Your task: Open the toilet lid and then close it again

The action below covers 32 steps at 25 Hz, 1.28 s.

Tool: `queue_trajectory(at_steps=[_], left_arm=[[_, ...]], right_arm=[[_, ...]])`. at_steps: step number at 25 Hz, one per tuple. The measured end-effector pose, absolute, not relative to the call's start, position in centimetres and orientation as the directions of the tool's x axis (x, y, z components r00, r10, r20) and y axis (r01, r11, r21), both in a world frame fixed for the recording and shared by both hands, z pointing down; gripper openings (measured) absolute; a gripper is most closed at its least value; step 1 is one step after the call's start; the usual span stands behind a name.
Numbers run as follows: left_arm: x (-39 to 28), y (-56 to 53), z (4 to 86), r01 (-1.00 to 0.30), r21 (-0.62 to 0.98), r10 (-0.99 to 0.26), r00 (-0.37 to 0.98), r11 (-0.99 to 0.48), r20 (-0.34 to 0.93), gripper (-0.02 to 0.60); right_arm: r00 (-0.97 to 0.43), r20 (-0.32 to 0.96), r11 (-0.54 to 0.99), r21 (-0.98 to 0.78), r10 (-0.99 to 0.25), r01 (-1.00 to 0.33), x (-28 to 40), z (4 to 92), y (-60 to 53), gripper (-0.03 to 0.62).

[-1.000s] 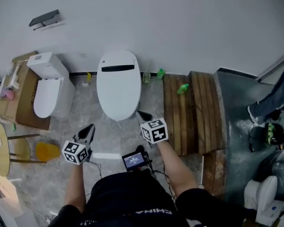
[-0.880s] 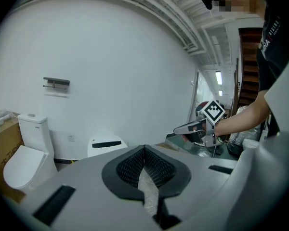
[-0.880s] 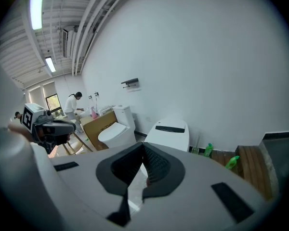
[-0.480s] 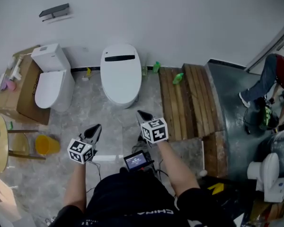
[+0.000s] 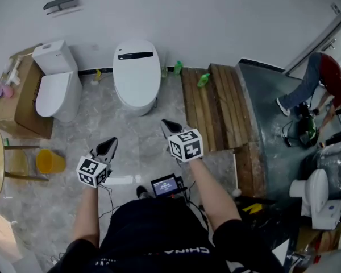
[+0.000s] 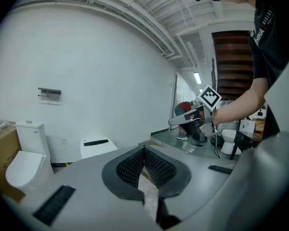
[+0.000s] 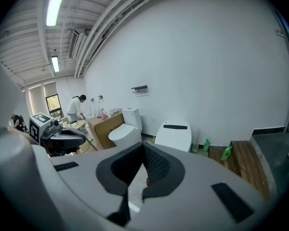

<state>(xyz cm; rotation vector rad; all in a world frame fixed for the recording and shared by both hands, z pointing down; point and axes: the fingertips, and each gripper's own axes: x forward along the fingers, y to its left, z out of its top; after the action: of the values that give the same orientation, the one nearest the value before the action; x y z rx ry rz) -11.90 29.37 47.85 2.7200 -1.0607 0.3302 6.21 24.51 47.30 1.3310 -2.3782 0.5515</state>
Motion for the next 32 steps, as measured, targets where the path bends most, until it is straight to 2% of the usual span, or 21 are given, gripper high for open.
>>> queue_trajectory(at_steps=[14, 32], left_arm=[[-4.4, 31.3, 47.2, -0.732, 0.077, -0.691, 0.667, -0.677, 0.278, 0.009], [-1.5, 30.8, 46.4, -0.717, 0.028, -0.683, 0.674, -0.696, 0.280, 0.009]], right_arm=[[-0.547, 0.485, 0.547, -0.157, -0.683, -0.822, 11.0, 49.8, 29.1, 0.012], [-0.576, 0.478, 0.580, -0.157, -0.664, -0.799, 12.2, 49.0, 28.9, 0.012]])
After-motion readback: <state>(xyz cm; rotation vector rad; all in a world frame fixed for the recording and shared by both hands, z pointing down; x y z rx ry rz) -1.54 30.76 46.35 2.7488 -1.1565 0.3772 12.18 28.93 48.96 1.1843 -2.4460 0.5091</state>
